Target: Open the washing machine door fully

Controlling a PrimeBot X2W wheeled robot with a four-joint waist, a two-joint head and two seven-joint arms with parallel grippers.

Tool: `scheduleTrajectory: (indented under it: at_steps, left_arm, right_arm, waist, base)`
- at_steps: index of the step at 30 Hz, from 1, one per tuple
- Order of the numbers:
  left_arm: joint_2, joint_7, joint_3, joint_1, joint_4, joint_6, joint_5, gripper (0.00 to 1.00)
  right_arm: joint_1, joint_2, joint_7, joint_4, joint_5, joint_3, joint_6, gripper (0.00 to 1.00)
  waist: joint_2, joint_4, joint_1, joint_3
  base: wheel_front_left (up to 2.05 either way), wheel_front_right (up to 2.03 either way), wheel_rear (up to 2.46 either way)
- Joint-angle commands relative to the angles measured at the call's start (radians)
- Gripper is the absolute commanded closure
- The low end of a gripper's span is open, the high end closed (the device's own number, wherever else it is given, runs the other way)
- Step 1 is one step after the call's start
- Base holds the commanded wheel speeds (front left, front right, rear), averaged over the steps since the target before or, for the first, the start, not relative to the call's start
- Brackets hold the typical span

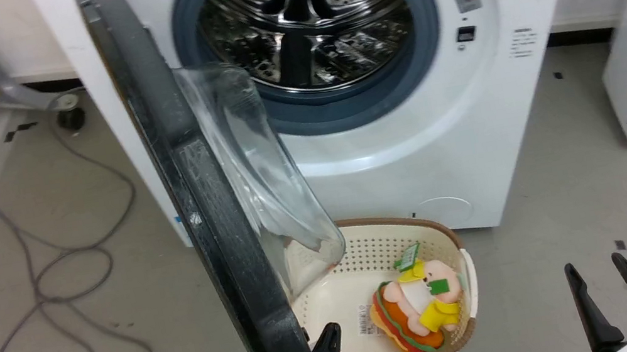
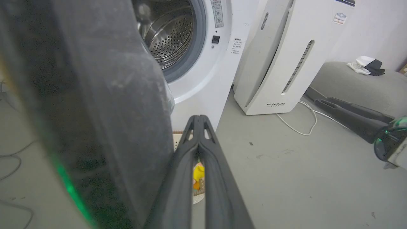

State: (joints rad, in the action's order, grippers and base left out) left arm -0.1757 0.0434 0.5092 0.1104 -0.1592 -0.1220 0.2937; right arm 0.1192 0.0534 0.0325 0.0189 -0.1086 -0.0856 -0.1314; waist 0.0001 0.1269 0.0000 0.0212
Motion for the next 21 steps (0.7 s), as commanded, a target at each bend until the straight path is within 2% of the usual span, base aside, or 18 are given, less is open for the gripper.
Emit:
scheduleTrajectory:
  at_steps: [1, 15, 21]
  left_arm:
    - [-0.010, -0.001, -0.007, 0.012, -0.007, -0.009, 0.000, 1.00]
    - [-0.020, 0.022, -0.028, 0.054, -0.065, -0.057, -0.006, 1.00]
    - [-0.028, 0.041, -0.052, 0.057, -0.076, -0.080, -0.010, 1.00]
  right_arm:
    - [0.002, -0.003, -0.004, -0.006, -0.005, 0.001, 0.001, 0.00]
    - [0.014, -0.003, -0.027, -0.019, -0.003, -0.003, 0.001, 0.00]
    - [0.014, -0.003, -0.032, -0.019, -0.007, -0.002, 0.001, 0.00]
  waist:
    - [-0.0001, 0.021, 0.0000, 0.000]
    - [-0.0001, 0.169, 0.0000, -0.009]
    - [-0.0001, 0.212, 0.0000, -0.005]
  base:
    - [0.00, 0.00, 0.00]
    - [0.00, 0.00, 0.00]
    - [0.00, 0.00, 0.00]
